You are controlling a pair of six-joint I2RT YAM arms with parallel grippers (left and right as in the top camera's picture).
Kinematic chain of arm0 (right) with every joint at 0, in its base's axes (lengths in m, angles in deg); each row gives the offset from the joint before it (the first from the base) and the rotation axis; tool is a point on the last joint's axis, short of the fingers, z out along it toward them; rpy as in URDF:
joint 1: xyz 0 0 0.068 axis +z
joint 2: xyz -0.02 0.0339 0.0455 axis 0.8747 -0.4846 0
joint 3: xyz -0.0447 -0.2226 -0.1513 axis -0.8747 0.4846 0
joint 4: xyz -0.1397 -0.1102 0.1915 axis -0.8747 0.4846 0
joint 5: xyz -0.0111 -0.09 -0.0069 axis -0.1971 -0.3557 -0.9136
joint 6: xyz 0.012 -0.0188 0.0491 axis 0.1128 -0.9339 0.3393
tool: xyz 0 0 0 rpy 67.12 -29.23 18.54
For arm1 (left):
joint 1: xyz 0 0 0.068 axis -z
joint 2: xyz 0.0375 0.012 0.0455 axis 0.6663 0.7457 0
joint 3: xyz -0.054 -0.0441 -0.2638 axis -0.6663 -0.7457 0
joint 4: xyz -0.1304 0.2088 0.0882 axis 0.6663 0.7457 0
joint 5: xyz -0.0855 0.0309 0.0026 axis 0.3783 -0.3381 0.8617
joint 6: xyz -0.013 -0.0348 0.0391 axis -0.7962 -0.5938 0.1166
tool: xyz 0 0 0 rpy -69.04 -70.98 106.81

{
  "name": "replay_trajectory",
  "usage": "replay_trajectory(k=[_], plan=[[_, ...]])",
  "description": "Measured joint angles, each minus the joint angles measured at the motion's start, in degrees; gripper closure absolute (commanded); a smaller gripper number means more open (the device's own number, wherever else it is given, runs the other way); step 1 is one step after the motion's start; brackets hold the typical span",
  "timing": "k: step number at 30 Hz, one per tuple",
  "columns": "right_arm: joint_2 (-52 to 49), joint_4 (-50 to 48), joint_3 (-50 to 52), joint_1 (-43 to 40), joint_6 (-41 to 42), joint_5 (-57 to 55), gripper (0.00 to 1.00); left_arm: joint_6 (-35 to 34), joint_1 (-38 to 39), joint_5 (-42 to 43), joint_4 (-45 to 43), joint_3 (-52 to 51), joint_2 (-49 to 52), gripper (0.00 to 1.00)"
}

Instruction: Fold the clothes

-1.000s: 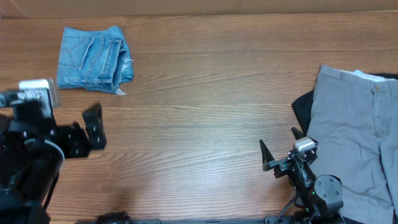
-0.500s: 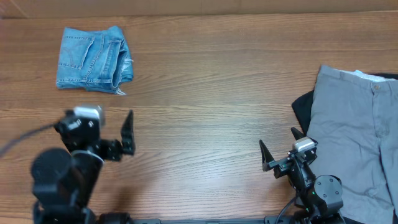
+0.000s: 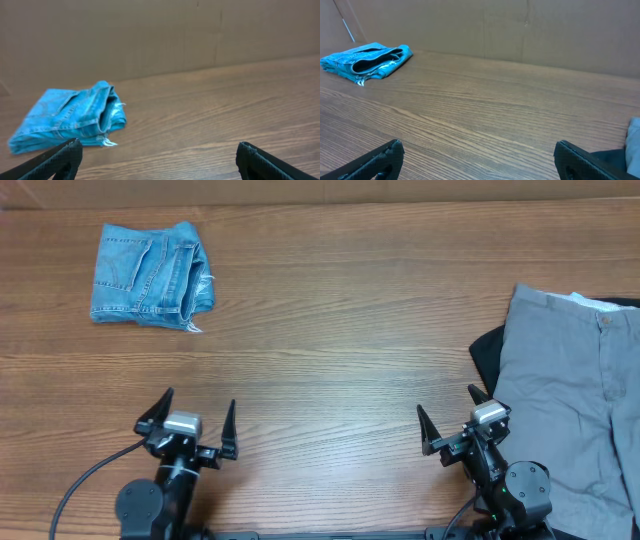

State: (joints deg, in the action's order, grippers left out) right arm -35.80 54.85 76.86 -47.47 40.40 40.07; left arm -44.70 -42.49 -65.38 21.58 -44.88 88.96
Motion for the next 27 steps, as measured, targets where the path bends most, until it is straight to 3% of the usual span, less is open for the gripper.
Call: replay_trajectory(k=[9, 27], plan=[[0.0, 0.0, 0.0, 0.0, 0.0, 0.0, 0.0, -0.5, 0.0, 0.2, -13.2, -11.9, -0.3, 0.0], [0.0, 0.0, 0.0, 0.0, 0.0, 0.0, 0.0, -0.5, 0.0, 0.2, -14.4, -12.5, -0.4, 0.0]])
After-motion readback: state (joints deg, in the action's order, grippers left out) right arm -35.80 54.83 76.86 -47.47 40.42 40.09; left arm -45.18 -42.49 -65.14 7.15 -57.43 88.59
